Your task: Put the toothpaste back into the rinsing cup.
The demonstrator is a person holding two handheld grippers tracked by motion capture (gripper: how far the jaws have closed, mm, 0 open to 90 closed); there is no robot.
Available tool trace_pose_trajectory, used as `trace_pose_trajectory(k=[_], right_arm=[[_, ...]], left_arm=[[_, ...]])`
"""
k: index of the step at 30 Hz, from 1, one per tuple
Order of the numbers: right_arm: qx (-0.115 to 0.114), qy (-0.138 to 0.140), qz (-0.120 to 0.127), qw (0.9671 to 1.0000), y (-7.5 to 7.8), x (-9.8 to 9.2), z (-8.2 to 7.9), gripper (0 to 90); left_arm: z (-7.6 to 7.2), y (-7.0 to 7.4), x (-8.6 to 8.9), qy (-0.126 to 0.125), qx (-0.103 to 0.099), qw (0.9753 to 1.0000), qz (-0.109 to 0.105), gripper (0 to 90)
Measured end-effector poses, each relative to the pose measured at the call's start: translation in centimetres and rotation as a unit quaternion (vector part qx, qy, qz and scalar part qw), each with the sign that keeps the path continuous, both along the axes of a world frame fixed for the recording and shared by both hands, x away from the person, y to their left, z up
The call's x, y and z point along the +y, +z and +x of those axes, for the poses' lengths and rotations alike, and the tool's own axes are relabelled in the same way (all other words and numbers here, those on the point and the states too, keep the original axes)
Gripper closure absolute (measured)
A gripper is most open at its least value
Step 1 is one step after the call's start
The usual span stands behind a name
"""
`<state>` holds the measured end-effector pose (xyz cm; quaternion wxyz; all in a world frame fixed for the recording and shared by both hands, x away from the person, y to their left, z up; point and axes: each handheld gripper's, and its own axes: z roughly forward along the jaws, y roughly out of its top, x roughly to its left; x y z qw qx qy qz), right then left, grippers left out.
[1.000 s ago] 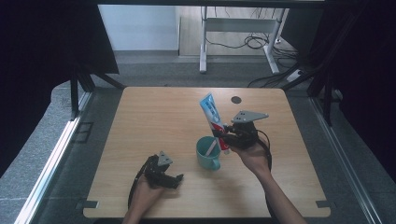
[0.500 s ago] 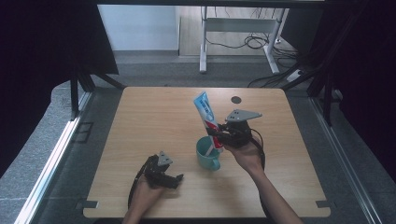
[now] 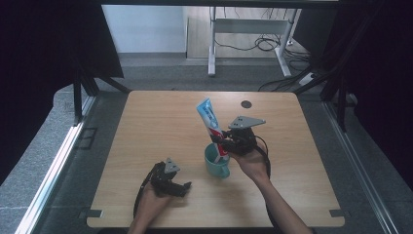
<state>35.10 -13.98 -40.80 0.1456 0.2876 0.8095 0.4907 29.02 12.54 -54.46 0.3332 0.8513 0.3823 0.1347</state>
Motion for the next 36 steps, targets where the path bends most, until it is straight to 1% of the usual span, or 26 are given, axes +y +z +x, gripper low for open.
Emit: trace_pose_trajectory(k=[11, 15, 27, 36], right_arm=[[0.003, 0.006, -0.001, 1.0000, -1.3, 0.1, 0.1, 71.9], [0.004, 0.009, -0.005, 0.9999, -1.9, 0.1, 0.0, 71.9], [0.019, 0.011, -0.011, 0.9997, -3.6, 0.5, 0.0, 71.7], [0.024, 0.014, -0.015, 0.9995, -4.4, 0.8, 0.0, 71.6]], left_arm=[[0.0, 0.0, 0.0, 0.000, 0.000, 1.0000, 0.000, 3.5], [0.0, 0.0, 0.0, 0.000, 0.000, 1.0000, 0.000, 3.5], [0.0, 0.0, 0.0, 0.001, -0.001, 1.0000, -0.001, 3.5], [0.0, 0.0, 0.0, 0.001, -0.001, 1.0000, -0.001, 3.5]])
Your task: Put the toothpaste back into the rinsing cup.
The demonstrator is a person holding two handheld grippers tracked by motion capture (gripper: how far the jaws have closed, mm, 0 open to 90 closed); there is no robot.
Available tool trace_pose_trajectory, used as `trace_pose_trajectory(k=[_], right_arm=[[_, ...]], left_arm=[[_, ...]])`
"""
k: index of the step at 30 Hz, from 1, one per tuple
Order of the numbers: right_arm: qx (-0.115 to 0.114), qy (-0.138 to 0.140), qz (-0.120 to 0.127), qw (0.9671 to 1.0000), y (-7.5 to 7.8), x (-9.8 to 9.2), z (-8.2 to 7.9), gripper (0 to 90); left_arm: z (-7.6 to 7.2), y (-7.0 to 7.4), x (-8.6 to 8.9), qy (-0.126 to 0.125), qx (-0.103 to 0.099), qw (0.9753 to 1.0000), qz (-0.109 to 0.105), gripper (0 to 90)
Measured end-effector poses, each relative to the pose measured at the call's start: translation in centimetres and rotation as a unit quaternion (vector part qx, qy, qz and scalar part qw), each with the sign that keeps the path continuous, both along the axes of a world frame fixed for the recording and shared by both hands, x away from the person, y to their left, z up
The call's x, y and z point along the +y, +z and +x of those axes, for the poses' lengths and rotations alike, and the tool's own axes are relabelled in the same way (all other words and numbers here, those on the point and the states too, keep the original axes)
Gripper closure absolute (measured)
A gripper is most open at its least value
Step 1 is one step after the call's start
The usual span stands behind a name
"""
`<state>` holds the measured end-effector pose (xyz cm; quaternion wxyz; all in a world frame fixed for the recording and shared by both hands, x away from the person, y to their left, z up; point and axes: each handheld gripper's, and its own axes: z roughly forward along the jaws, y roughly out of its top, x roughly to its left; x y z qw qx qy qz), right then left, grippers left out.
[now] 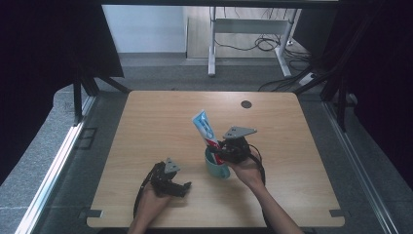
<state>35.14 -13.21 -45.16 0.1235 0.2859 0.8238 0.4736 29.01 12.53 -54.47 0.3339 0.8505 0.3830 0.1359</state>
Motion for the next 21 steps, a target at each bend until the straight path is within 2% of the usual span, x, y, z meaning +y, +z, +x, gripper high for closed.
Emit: trace_pose_trajectory(k=[21], right_arm=[[0.005, 0.002, -0.003, 1.0000, -0.98, -0.07, -0.14, 70.9]], left_arm=[[0.00, 0.00, 0.00, 0.000, 0.000, 1.0000, 0.000, 3.5]])
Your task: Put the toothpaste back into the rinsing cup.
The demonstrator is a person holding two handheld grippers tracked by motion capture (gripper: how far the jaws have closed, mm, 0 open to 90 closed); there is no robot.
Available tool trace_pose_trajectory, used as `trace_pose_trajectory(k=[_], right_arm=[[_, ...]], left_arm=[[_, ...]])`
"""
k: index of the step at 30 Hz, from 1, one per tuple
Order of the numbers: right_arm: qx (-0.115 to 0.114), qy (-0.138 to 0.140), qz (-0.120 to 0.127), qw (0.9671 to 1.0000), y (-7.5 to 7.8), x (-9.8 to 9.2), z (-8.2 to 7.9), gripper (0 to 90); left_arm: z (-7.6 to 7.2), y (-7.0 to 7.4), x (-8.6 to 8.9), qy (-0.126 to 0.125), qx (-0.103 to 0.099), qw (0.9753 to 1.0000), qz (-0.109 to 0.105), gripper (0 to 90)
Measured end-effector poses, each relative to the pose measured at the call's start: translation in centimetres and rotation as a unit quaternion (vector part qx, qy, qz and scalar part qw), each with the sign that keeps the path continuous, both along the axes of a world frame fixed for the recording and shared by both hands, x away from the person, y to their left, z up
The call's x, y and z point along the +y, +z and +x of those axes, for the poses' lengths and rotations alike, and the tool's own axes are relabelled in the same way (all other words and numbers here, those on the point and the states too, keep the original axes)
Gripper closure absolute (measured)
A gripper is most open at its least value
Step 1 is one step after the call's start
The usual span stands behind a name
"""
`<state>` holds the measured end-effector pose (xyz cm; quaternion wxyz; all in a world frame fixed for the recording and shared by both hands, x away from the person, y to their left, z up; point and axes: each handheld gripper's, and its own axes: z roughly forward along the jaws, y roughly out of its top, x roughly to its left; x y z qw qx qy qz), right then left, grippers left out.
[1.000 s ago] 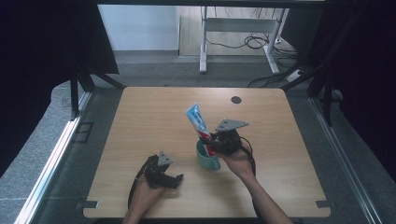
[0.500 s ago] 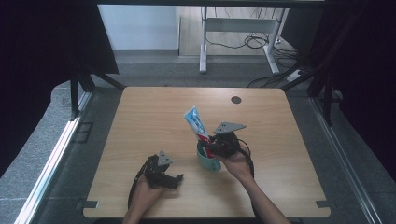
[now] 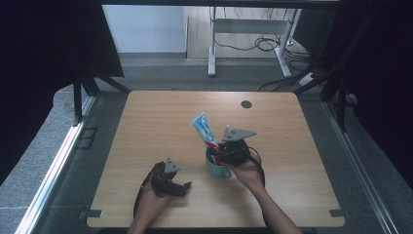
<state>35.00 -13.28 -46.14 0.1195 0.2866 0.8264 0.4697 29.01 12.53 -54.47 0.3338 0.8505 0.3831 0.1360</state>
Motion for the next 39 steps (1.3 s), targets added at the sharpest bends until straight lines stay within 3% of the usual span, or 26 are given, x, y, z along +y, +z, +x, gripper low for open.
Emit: trace_pose_trajectory(k=[15, 31, 39], right_arm=[[0.012, 0.008, 0.002, 0.9999, -0.4, -0.4, 0.0, 69.1], [0.030, 0.014, -0.034, 0.9989, -1.3, -0.4, 0.1, 66.8], [0.033, 0.012, -0.030, 0.9989, -1.3, -0.5, 0.1, 65.8]], left_arm=[[0.0, 0.0, 0.0, 0.000, 0.000, 1.0000, 0.000, 3.5], [0.0, 0.0, 0.0, 0.000, 0.000, 1.0000, 0.000, 3.5], [0.0, 0.0, 0.0, 0.000, 0.000, 1.0000, 0.000, 3.5]])
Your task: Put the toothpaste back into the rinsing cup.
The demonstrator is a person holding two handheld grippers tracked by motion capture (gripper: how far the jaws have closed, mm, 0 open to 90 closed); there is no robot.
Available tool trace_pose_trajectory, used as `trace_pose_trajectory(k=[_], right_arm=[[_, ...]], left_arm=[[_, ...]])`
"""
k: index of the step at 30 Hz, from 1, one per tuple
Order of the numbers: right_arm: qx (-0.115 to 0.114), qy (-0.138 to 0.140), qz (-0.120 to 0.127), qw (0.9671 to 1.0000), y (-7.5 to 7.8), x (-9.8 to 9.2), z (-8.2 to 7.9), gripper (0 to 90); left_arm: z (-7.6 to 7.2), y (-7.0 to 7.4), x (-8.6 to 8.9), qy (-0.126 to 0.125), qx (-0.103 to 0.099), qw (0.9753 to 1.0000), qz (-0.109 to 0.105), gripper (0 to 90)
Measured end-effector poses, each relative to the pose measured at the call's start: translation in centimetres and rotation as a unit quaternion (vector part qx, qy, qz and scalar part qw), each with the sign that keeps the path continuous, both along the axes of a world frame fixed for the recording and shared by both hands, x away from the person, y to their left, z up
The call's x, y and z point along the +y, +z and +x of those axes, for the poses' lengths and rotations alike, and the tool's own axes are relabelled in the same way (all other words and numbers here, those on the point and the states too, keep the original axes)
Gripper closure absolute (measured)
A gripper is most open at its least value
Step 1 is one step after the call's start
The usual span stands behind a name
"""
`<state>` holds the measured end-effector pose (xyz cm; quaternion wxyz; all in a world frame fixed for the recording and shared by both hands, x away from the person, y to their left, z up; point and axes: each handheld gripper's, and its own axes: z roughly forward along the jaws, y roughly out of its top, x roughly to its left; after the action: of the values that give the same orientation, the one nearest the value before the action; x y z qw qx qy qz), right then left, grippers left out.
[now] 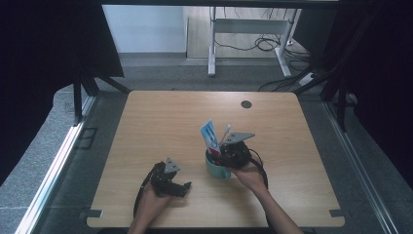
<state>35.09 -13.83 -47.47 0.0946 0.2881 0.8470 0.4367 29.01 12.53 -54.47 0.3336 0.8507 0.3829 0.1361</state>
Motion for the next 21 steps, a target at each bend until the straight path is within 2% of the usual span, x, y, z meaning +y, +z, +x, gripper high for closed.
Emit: trace_pose_trajectory(k=[5, 10, 21], right_arm=[[0.006, 0.000, 0.003, 1.0000, 0.1, 0.0, 0.1, 63.6], [0.011, 0.000, 0.012, 0.9999, 0.5, -0.2, 0.1, 57.5], [0.020, 0.004, -0.004, 0.9998, 1.1, -0.3, 0.0, 45.3]], left_arm=[[0.0, 0.0, 0.0, 0.000, 0.000, 1.0000, 0.000, 3.5], [0.0, 0.0, 0.0, 0.000, 0.000, 1.0000, 0.000, 3.5], [0.0, 0.0, 0.0, 0.000, 0.000, 1.0000, 0.000, 3.5]])
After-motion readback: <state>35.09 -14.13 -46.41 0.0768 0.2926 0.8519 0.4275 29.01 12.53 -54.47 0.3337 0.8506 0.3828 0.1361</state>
